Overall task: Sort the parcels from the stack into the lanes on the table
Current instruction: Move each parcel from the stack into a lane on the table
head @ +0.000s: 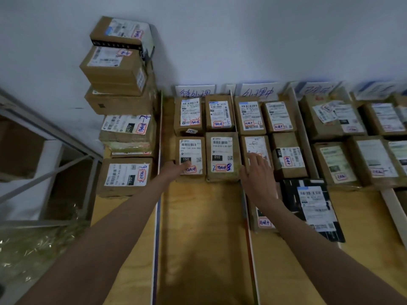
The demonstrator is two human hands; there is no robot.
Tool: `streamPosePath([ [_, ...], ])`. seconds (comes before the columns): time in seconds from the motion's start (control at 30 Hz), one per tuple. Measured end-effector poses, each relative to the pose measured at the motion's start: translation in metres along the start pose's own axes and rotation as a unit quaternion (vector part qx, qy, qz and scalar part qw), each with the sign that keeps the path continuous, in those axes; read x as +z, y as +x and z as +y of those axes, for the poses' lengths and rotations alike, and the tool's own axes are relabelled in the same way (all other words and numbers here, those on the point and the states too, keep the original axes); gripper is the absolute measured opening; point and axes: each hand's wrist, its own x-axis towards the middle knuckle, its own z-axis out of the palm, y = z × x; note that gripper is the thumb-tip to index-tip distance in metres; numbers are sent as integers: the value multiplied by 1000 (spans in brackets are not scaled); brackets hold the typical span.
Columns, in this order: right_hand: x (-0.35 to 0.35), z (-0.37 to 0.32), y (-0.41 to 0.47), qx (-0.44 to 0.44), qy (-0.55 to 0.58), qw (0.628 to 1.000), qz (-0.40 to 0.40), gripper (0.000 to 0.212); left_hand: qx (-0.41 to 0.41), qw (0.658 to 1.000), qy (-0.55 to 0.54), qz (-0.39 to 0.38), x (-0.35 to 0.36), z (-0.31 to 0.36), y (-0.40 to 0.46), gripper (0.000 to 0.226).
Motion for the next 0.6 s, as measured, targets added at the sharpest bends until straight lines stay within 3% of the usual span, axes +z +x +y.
streamPosePath([
  [0.17,3,4,0,-1,15,1000,21,35,42,998,32,31,1,7,4,52],
  [0.27,6,6,1,-6,20,999,33,32,119,985,85,95,10,5,-11,65],
  [0.33,7,6,-1,-19,28,998,46,30,192,954,168,155,18,-5,-26,71],
  [0.43,12,7,-6,-31,11,998,52,33,284,890,311,172,32,-35,-47,67],
  [0.6,20,10,-15,-32,-26,998,40,42,284,845,425,156,39,-60,-46,74],
])
